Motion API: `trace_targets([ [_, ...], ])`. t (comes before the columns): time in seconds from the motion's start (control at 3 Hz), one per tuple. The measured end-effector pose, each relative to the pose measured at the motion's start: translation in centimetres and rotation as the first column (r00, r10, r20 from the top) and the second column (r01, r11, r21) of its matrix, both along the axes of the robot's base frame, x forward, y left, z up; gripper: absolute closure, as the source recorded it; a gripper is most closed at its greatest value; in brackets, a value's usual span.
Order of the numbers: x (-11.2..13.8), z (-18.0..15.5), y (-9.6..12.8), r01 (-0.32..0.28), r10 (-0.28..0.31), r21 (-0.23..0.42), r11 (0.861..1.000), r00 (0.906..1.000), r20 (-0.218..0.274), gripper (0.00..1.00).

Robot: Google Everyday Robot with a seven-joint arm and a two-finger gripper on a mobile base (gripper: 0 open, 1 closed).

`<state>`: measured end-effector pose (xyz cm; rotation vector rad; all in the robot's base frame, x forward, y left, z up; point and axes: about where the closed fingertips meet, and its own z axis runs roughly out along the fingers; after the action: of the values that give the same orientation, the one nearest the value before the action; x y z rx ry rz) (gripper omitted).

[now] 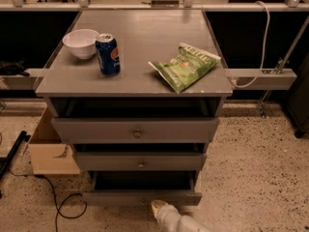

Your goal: Close bottom drawer

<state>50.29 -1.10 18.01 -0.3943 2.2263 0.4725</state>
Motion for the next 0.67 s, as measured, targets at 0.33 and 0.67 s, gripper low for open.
trace_targets([
  [0.33,2.8,0.5,1.7,0.019,-0.019,-0.004,1.000,0.9994,0.027,1.00],
  [0.67,5.1,1.3,2.6,0.041,-0.041,0.003,0.999,0.9974,0.060,1.00],
])
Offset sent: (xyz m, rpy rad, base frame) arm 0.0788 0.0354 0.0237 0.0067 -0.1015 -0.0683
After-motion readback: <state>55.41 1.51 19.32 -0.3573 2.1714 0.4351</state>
